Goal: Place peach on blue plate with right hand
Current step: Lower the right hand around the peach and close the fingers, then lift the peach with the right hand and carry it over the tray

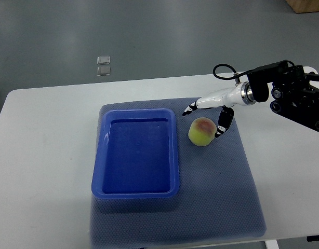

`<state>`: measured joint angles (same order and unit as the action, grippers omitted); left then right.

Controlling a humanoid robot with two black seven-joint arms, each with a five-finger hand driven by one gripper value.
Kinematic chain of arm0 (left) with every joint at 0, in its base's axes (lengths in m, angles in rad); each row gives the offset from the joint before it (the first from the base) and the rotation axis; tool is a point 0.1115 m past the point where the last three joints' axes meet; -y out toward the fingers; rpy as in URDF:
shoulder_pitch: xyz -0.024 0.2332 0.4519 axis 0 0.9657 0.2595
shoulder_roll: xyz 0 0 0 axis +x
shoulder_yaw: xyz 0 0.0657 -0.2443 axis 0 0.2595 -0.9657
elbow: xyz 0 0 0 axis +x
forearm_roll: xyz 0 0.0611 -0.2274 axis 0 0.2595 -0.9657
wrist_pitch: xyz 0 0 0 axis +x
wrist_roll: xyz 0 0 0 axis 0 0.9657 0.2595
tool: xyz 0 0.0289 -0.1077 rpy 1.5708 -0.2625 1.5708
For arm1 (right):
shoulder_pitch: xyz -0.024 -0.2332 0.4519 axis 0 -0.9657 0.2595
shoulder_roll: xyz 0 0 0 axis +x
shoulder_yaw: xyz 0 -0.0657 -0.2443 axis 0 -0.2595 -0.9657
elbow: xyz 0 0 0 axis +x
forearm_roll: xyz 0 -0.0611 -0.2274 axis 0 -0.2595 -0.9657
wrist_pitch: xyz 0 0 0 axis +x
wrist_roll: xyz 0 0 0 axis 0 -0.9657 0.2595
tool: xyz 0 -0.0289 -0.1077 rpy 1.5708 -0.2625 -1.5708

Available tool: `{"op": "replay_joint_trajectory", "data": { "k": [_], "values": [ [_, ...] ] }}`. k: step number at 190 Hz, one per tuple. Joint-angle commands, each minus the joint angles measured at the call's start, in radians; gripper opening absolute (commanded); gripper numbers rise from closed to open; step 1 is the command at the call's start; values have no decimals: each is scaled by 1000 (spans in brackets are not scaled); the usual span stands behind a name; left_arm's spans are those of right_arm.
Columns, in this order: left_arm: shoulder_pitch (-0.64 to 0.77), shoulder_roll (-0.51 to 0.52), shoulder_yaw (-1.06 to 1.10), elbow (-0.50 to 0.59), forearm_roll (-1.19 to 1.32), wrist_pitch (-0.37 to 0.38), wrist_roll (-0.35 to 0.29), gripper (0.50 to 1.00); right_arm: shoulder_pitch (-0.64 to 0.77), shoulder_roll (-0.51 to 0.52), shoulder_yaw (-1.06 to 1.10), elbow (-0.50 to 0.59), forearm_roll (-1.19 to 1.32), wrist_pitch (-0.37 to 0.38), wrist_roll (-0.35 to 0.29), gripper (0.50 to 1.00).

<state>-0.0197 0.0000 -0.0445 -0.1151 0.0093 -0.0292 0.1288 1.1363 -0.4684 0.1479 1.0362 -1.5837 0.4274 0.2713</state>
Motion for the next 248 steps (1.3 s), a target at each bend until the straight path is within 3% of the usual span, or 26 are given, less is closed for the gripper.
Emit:
{"op": "replay_joint_trajectory", "data": {
  "k": [1, 95, 108, 118, 119, 121, 137, 140, 189, 228, 248],
  "values": [
    [0, 0, 0, 0, 0, 0, 0, 1000, -6, 4, -10, -1, -1, -10, -1, 926],
    [0, 0, 0, 0, 0, 0, 0, 1000, -41, 33, -51, -13, -13, -107, -1, 911],
    [0, 0, 0, 0, 0, 0, 0, 1000, -41, 33, -51, -13, -15, -107, -1, 862],
    [0, 0, 0, 0, 0, 0, 0, 1000, -41, 33, -51, -13, -15, -107, -1, 862],
    [0, 0, 0, 0, 0, 0, 0, 1000, -41, 33, -56, -13, -15, -107, -1, 814],
    [0, 0, 0, 0, 0, 0, 0, 1000, -41, 33, -56, -13, -15, -107, -1, 803],
    [0, 0, 0, 0, 0, 0, 0, 1000, -41, 33, -57, -13, -15, -107, -1, 793],
    [0, 0, 0, 0, 0, 0, 0, 1000, -41, 33, -57, -13, -15, -107, -1, 764],
    [0, 0, 0, 0, 0, 0, 0, 1000, -38, 33, -57, -13, -15, -107, -1, 754],
    [0, 0, 0, 0, 0, 0, 0, 1000, -26, 30, -53, -13, -6, -107, 2, 662],
    [0, 0, 0, 0, 0, 0, 0, 1000, -15, 30, -51, -13, -1, -107, 5, 652]
  ]
}}
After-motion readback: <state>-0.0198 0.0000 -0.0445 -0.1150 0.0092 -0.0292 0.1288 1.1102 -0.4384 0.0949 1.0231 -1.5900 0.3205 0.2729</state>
